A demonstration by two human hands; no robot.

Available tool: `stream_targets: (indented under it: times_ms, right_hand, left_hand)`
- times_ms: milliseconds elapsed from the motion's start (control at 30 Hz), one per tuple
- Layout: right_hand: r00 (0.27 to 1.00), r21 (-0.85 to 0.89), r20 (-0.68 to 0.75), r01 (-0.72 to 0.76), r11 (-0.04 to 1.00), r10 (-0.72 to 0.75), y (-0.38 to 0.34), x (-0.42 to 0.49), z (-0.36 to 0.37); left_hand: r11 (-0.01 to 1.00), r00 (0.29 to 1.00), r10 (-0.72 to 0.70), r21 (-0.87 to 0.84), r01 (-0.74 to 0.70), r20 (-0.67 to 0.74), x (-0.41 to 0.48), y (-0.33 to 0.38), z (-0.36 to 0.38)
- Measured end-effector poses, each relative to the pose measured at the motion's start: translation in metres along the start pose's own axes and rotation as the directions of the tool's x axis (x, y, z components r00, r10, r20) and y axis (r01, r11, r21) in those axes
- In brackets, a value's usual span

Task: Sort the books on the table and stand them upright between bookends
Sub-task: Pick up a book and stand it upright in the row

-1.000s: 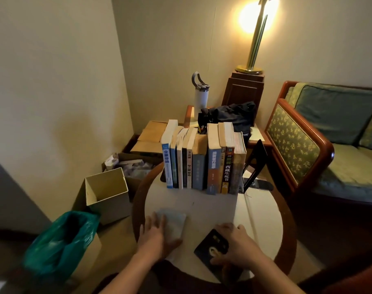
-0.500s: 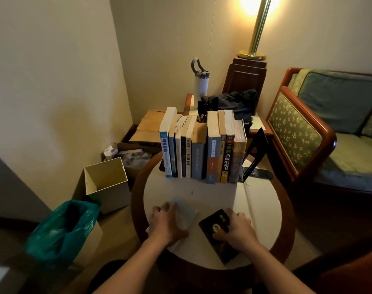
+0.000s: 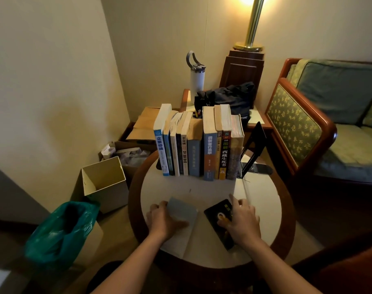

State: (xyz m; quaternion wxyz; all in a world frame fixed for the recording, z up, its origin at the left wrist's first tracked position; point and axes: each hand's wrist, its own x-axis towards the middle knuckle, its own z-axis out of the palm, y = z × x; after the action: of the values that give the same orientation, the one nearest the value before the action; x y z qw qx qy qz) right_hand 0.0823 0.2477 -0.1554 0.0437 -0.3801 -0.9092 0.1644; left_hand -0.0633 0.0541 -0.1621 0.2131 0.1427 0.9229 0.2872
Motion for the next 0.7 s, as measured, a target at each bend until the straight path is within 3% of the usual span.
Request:
stream_targets:
  times_ms: [100, 200, 267, 333, 400, 433, 500, 600, 700]
  right_hand:
    - [0.995, -0.018, -0.047, 0.085, 0.996, -0.086, -0.006, -0.005, 0.0]
    - [0.992, 0.227, -0.028, 0.127, 0.966, -0.124, -0.016, -0.005, 0.003]
    - [0.994, 0.422, 0.047, 0.074, 0.904, -0.103, -0.028, -0.004, 0.001]
    - [0.984, 0.656, 0.174, -0.086, 0.75, -0.039, -0.043, -0.005, -0.01]
    - [0.941, 0.822, 0.338, -0.299, 0.485, 0.008, -0.056, -0.004, -0.023]
    - [0.914, 0.847, 0.406, -0.381, 0.37, 0.011, -0.061, -0.004, -0.03]
    - [0.869, 0.843, 0.494, -0.481, 0.241, 0.006, -0.062, 0.001, -0.038]
    - [0.852, 0.829, 0.519, -0.52, 0.204, 0.063, -0.051, 0.007, -0.04]
    - [0.883, 0.801, 0.458, -0.459, 0.385, 0.1, -0.024, 0.014, -0.036]
  left_hand:
    - [0.979, 1.0, 0.013, -0.205, -0.015, -0.01, 0.002, 0.006, -0.001]
    - [0.931, 0.997, 0.073, -0.357, -0.072, -0.01, -0.003, 0.018, -0.009]
    - [0.883, 0.991, 0.13, -0.45, -0.134, -0.041, -0.007, 0.027, -0.014]
    - [0.802, 0.98, 0.191, -0.566, -0.188, -0.054, -0.012, 0.039, -0.02]
    - [0.731, 0.961, 0.265, -0.634, -0.253, -0.078, -0.018, 0.048, -0.023]
    - [0.712, 0.95, 0.3, -0.644, -0.279, -0.08, -0.021, 0.052, -0.022]
    - [0.692, 0.924, 0.382, -0.661, -0.291, -0.007, -0.03, 0.058, -0.018]
    - [0.738, 0.872, 0.456, -0.623, -0.261, 0.175, -0.033, 0.058, -0.008]
    - [0.863, 0.912, 0.369, -0.431, -0.264, 0.179, -0.026, 0.05, -0.005]
